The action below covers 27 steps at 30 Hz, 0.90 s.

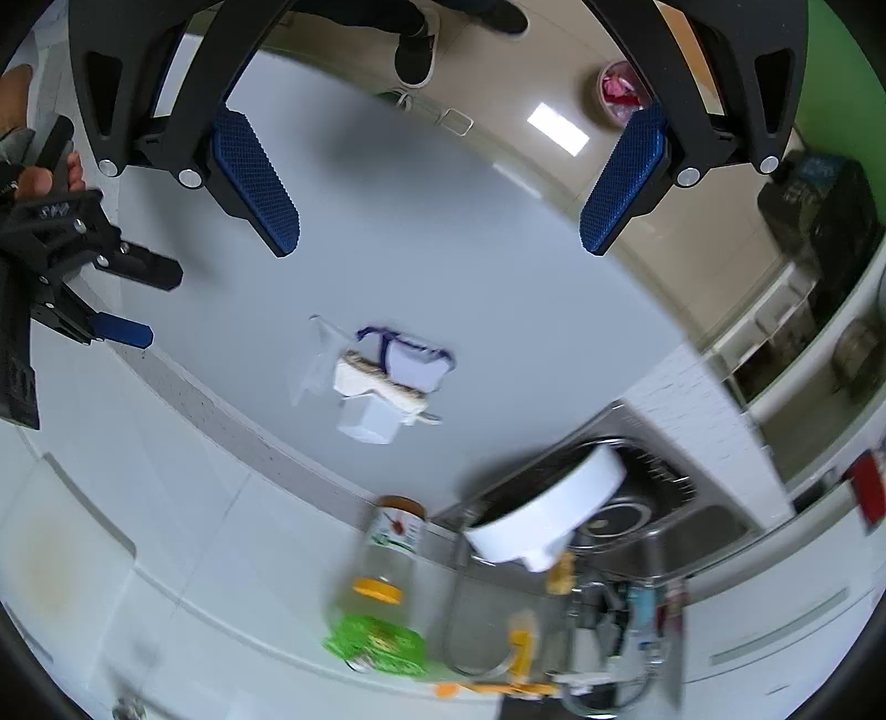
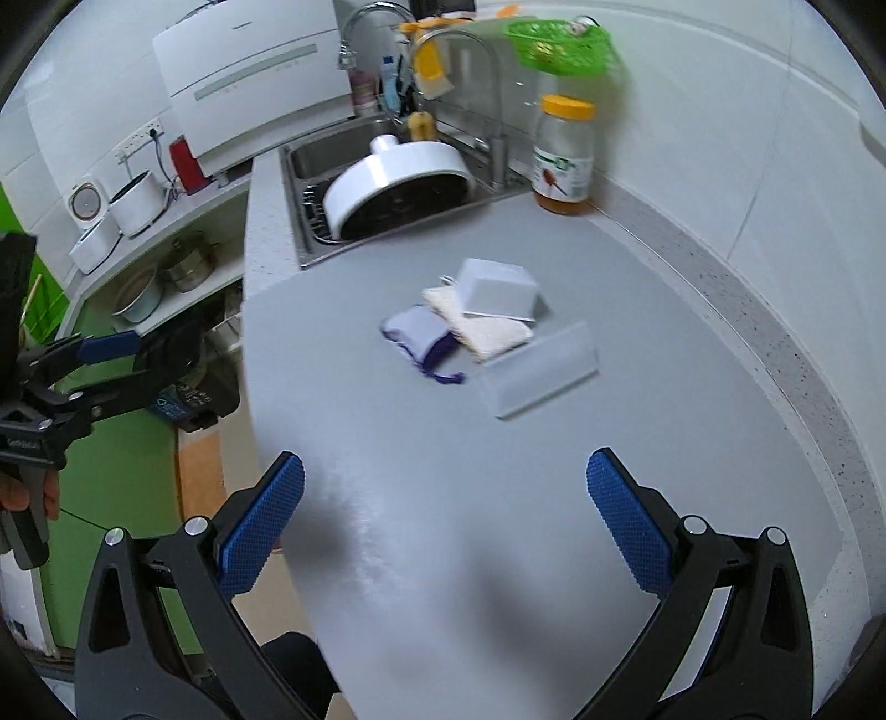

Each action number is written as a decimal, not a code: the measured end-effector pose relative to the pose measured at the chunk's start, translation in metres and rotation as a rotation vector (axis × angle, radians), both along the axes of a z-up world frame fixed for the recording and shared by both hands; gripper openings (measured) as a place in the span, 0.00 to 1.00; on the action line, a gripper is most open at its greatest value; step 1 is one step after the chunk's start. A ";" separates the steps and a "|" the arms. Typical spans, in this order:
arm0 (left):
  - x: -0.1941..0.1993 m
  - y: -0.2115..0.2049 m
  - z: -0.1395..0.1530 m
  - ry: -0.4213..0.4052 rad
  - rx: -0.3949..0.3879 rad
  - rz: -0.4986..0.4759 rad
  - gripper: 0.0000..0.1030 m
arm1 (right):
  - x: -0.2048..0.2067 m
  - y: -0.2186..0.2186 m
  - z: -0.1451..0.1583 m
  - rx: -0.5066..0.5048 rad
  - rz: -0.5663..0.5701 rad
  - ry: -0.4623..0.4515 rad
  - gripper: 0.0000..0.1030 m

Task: Collect trash
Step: 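Return both tools from the wastebasket to the counter, then grasp the lavender cloth with the left tool while the right tool grasps the clear lid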

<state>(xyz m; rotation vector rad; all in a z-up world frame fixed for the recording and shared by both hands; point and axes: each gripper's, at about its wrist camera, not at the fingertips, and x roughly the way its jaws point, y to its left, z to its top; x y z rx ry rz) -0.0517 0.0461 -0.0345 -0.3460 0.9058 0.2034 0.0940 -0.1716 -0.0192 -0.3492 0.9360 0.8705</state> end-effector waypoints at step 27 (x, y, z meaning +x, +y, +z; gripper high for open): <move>0.191 0.039 -0.119 0.199 -0.013 -0.216 0.71 | 0.090 0.001 -0.059 -0.075 -0.226 0.136 0.97</move>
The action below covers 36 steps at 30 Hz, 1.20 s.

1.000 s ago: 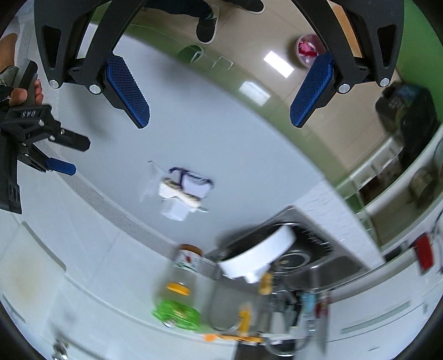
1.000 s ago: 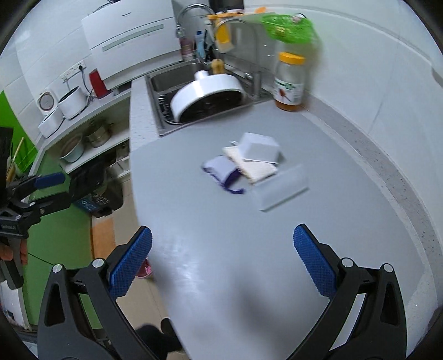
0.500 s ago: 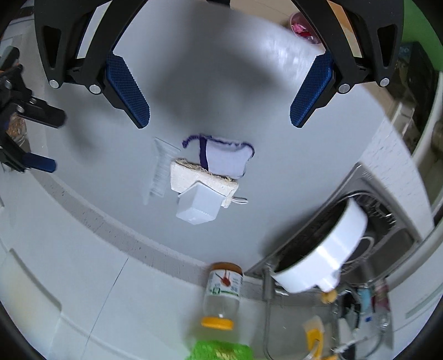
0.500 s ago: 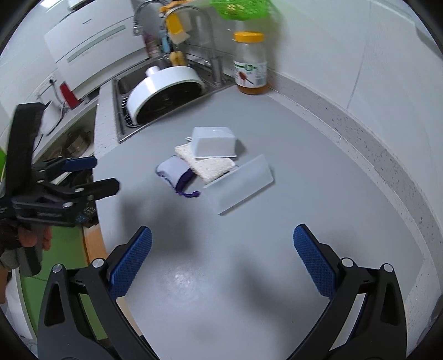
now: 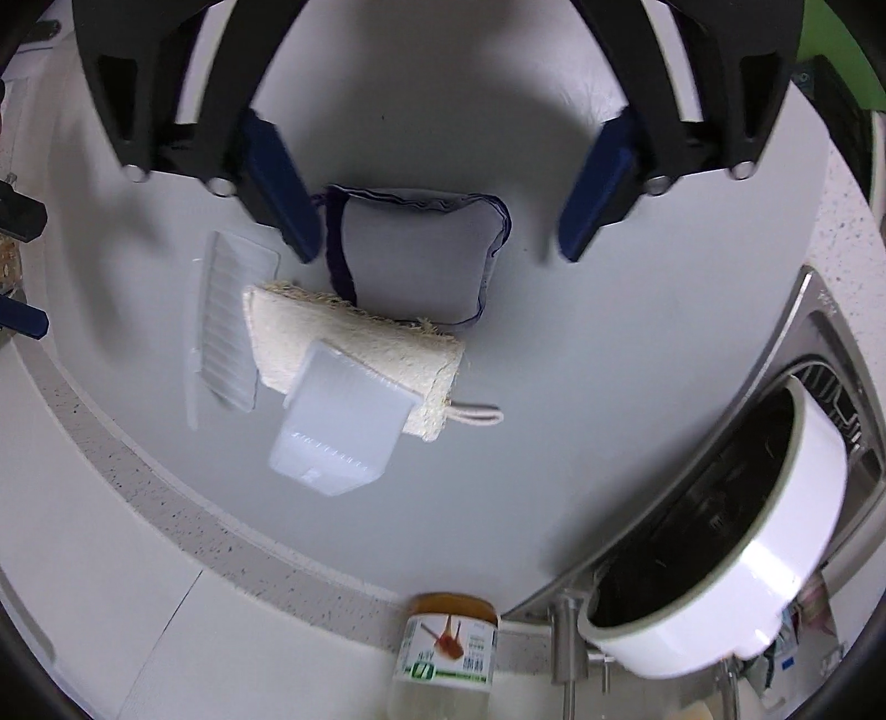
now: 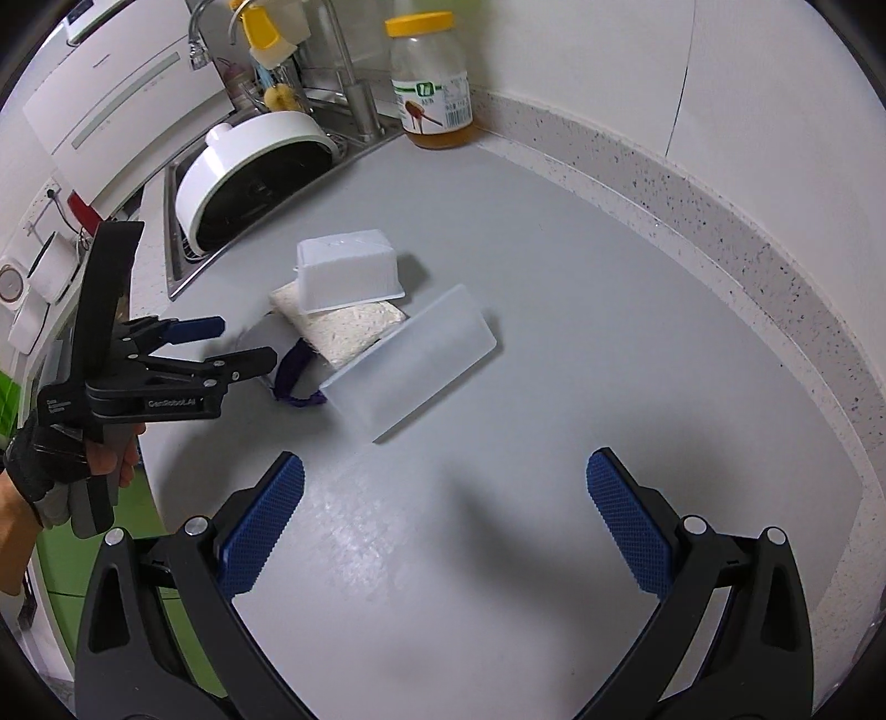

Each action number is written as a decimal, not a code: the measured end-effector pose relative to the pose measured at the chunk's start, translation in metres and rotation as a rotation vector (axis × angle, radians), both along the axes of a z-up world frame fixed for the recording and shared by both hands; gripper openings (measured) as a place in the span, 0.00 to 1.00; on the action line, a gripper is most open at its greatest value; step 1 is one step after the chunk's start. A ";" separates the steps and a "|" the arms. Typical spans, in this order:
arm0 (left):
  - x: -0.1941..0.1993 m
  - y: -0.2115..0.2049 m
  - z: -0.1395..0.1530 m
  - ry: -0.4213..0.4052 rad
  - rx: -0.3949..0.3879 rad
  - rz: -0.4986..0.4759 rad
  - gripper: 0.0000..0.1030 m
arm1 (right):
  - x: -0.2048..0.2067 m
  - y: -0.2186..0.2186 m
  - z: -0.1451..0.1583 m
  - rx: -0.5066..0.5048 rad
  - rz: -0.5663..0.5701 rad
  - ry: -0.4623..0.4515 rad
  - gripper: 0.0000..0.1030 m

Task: Collect trash
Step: 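Grasp the lavender cloth with the left tool while the right tool grasps the clear lid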

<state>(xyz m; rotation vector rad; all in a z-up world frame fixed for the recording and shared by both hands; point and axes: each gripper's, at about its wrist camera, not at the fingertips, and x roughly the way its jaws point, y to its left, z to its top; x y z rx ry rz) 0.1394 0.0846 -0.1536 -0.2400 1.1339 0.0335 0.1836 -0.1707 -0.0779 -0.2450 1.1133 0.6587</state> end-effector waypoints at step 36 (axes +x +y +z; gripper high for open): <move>-0.055 0.034 0.057 -0.104 -0.073 -0.001 0.09 | 0.011 0.066 -0.052 -0.109 -0.098 -0.047 0.86</move>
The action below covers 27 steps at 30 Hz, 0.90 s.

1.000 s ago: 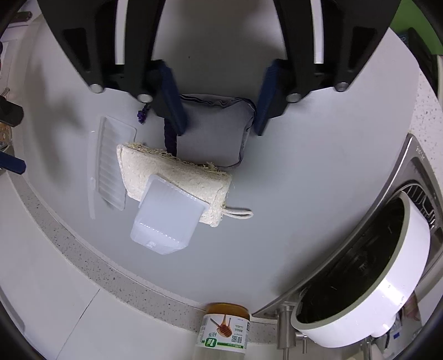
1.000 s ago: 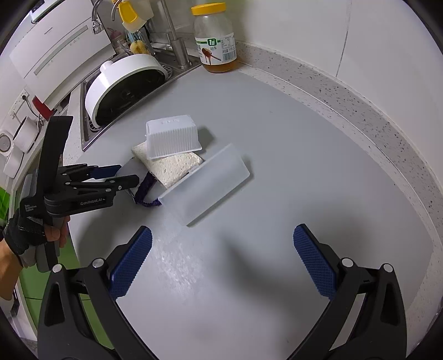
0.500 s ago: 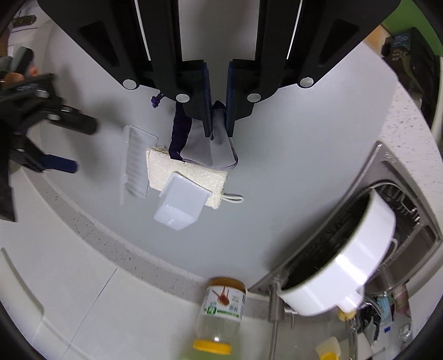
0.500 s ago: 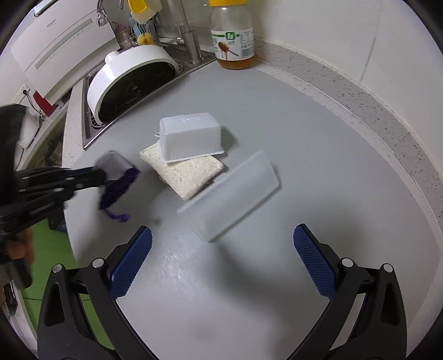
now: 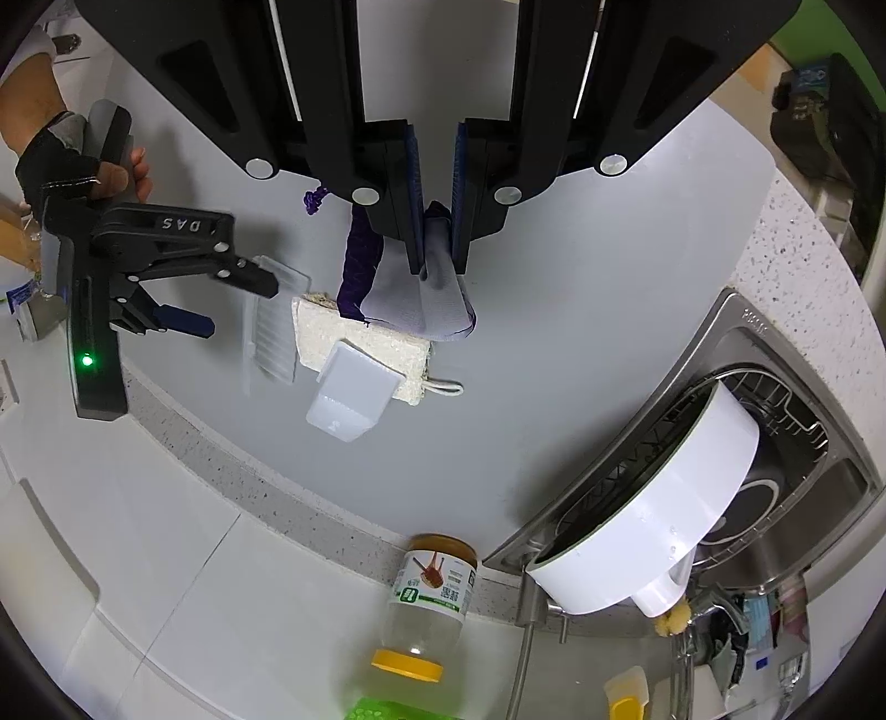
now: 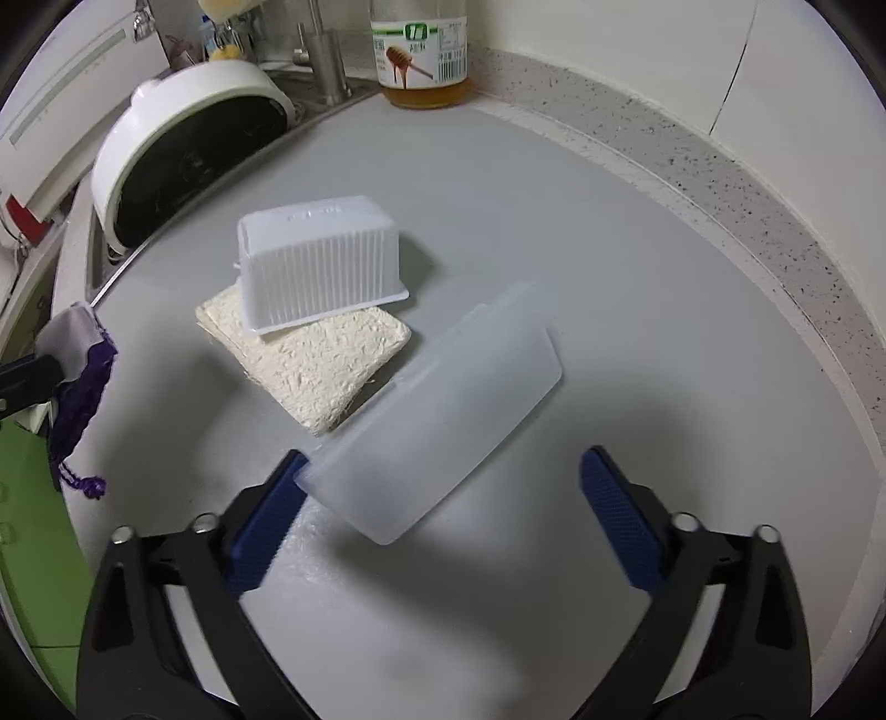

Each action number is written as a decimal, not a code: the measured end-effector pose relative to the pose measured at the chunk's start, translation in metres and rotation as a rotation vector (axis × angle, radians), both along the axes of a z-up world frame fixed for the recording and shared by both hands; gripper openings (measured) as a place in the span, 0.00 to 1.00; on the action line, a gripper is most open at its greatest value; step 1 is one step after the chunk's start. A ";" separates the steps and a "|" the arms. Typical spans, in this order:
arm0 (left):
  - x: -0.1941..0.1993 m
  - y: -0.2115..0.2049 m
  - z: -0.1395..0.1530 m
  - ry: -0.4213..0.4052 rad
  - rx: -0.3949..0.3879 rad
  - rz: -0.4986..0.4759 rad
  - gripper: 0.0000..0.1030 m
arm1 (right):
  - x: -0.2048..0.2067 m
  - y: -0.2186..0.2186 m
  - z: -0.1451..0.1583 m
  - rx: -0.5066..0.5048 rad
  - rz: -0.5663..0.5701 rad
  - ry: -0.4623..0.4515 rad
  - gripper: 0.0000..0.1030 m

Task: Collect trash
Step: 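Grasp the lavender cloth with the left tool while the right tool grasps the clear lid, then carry cloth and clear lid to the pink wastebasket and release both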

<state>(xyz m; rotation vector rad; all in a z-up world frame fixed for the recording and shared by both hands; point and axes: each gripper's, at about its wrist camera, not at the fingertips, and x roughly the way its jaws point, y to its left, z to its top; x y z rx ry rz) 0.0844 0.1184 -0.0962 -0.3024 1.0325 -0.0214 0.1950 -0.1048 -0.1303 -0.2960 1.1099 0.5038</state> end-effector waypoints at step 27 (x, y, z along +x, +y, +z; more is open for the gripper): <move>-0.040 -0.052 0.047 -0.089 0.027 0.093 0.09 | -0.048 -0.041 0.087 0.093 0.247 -0.100 0.05</move>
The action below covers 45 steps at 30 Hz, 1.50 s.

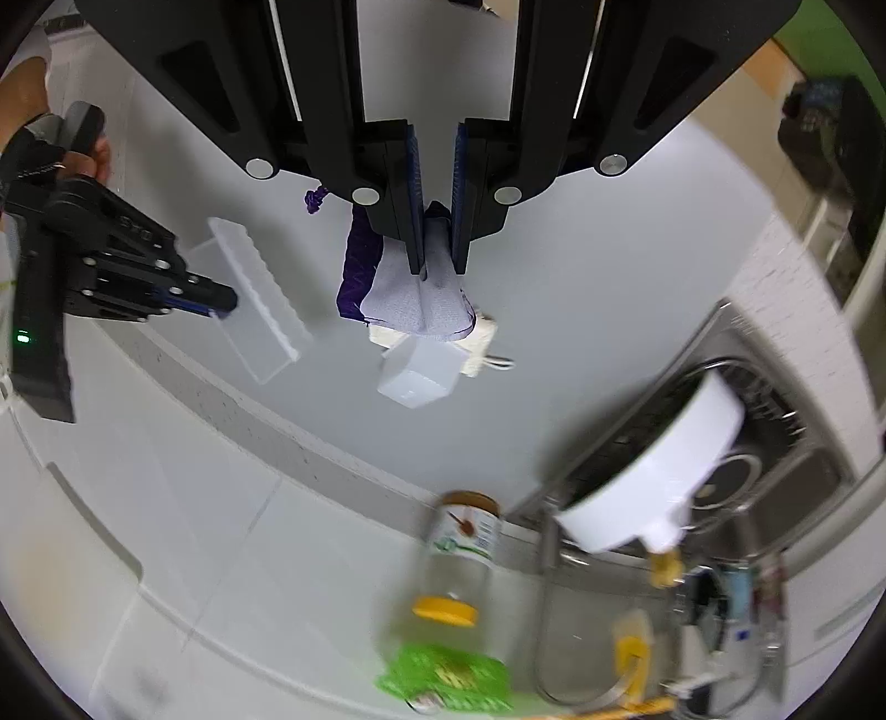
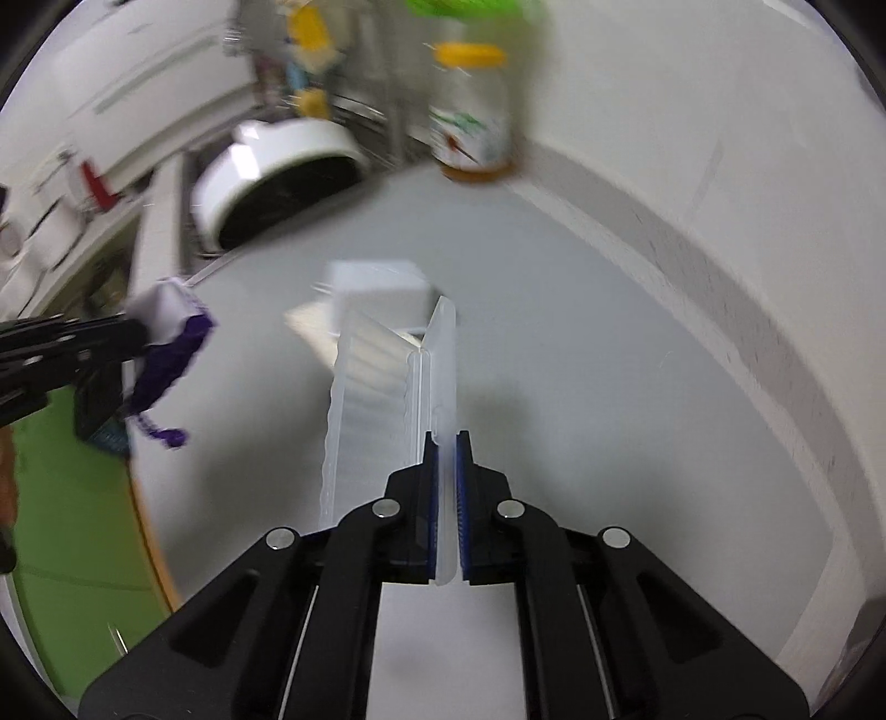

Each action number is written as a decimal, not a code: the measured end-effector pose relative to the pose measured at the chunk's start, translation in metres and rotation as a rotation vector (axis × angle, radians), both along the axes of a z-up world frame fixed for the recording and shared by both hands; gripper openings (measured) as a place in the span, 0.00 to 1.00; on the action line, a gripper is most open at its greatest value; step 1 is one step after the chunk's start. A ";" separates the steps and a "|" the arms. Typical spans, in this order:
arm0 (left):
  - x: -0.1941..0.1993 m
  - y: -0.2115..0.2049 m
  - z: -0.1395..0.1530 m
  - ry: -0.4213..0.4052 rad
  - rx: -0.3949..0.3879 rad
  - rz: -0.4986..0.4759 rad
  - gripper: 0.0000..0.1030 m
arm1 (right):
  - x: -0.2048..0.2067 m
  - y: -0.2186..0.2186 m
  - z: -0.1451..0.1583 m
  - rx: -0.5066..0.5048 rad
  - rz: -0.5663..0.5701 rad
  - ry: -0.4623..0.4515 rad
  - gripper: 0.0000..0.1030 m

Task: Collect trash
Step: 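Carry cloth and clear lid to the pink wastebasket and release both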

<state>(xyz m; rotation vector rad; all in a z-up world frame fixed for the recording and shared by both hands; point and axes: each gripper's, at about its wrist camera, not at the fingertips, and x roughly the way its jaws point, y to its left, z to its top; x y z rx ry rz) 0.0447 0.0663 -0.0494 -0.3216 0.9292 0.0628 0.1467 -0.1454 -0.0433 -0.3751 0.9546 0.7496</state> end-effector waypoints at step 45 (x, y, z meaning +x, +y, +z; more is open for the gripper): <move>-0.440 0.200 -0.386 0.151 -0.115 0.836 0.20 | -0.334 0.329 -0.347 -0.120 0.841 0.112 0.05</move>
